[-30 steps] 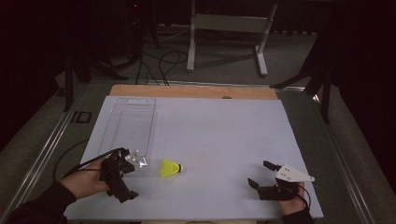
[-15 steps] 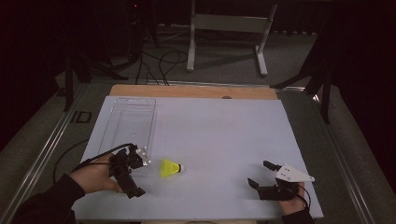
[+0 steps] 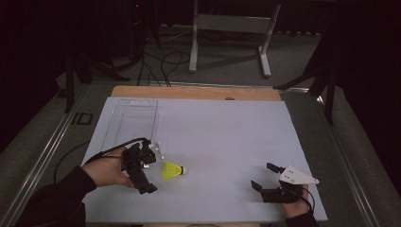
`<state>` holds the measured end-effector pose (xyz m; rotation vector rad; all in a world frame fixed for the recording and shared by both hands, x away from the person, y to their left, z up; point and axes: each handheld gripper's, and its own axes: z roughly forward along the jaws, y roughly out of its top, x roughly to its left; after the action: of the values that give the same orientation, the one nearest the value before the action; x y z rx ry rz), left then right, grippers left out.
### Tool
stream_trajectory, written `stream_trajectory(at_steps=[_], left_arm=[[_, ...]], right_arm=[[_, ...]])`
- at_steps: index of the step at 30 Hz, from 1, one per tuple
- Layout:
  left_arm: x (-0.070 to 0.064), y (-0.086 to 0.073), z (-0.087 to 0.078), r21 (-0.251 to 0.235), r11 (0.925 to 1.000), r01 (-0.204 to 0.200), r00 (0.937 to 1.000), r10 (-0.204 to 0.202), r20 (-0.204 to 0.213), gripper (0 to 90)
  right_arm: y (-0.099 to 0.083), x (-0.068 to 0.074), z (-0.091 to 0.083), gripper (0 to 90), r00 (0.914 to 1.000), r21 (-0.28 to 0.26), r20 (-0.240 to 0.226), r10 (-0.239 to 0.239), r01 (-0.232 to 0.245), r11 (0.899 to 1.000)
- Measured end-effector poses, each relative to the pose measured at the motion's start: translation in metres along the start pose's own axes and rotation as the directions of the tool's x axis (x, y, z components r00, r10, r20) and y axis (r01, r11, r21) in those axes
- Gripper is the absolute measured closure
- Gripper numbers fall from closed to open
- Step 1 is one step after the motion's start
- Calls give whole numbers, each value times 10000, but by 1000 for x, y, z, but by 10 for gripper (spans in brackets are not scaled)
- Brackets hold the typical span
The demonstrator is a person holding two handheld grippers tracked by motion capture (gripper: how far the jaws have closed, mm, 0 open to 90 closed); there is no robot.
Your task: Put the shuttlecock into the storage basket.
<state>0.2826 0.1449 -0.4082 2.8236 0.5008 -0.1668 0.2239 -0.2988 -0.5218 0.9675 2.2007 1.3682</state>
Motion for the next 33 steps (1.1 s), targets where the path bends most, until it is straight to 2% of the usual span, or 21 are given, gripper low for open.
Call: stream_trajectory(at_steps=[4,13,14,18,19,29,33], left_arm=[[3,10,-3,-185,9996,-195,9998,194,-96,2],[8,26,-3,-635,9970,-453,9990,454,7,2],[8,31,-2,-789,9943,-716,9974,714,-47,2],[10,38,0,-968,9918,-831,9965,828,-66,2],[10,39,1,-1017,9912,-842,9964,826,-191,2],[18,56,11,-1312,9844,-1172,9926,1203,159,2],[19,62,19,-1325,9820,-1349,9905,1375,102,3]], right_arm=[[0,0,0,92,10000,-5,-11,12,-12,10000],[0,0,1,92,10000,-15,-36,-12,12,10000],[0,0,1,92,10000,-7,-44,2,-2,10000],[0,0,1,92,10000,2,-56,-6,6,10000],[-1,0,1,93,10000,3,-77,11,-11,10000],[0,0,1,92,9999,-2,-125,28,-28,10000],[-1,0,1,93,9999,-1,-137,56,-56,10000]])
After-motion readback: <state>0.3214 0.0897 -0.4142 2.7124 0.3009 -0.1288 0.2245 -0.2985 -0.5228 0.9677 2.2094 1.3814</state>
